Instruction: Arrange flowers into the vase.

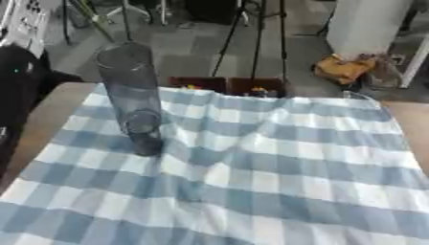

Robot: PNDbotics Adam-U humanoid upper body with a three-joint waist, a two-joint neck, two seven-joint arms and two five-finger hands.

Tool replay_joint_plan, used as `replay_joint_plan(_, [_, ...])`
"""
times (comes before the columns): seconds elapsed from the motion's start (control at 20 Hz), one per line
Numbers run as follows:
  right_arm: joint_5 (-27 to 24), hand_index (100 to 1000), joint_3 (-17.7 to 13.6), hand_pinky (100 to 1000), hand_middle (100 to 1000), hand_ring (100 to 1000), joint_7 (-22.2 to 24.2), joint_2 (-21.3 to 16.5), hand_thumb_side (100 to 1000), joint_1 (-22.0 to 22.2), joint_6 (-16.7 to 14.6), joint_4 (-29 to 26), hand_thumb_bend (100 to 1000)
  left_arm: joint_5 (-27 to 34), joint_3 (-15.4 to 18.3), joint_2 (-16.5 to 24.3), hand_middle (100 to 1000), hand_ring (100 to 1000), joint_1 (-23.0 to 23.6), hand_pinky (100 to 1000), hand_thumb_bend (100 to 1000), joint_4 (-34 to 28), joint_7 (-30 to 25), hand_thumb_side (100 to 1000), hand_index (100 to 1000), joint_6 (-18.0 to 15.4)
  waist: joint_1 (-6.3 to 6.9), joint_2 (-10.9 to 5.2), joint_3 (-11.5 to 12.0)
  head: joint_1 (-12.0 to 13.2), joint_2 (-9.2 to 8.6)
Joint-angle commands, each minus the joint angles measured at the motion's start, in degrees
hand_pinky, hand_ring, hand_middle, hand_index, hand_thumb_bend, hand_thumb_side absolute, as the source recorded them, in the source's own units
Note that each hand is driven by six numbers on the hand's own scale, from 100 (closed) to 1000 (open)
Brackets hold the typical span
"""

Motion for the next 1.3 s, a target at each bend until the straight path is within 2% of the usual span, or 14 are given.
replay_joint_plan(0.05, [-0.56,764,-0.13,777,482,571,0.21,-2.12,1000,-1.07,-0.75,0.02,100,-0.43,0.78,0.48,100,100,-1.63,100,100,0.57,0.19,689,105,-0.78,-0.02,-0.71,-0.21,0.44,-0.92])
replay_joint_plan(0.25, [-0.78,764,-0.13,777,482,571,0.39,-2.21,1000,-1.36,-1.3,0.39,100,-1.36,0.98,0.07,100,100,-1.57,100,100,2.53,0.36,690,105,-1.63,-0.22,-0.16,-0.57,0.71,-1.24])
replay_joint_plan(0.45, [-1.06,764,-0.12,777,482,570,0.45,-2.15,1000,-1.65,-1.56,0.52,100,-2.35,1.35,-0.44,100,100,-1.62,100,100,3.05,-0.18,688,107,-4.3,-0.35,0.29,-0.96,1.15,-1.87])
replay_joint_plan(0.7, [-1.42,764,-0.17,779,481,569,0.65,-2.24,1000,-1.78,-1.63,0.66,100,-3.04,1.43,-0.64,100,100,-1.47,100,100,3.72,-1.09,687,107,-5.98,-0.48,0.8,-1.27,1.56,-2.65])
replay_joint_plan(1.3, [-2.02,764,-0.23,779,478,567,1.22,-2.68,1000,-2.08,-2.62,1.33,100,-6.59,1.43,-0.73,100,100,-1.32,100,100,4.12,-4.34,677,107,-8.26,-1.01,2.1,-1.65,2.11,-4.23])
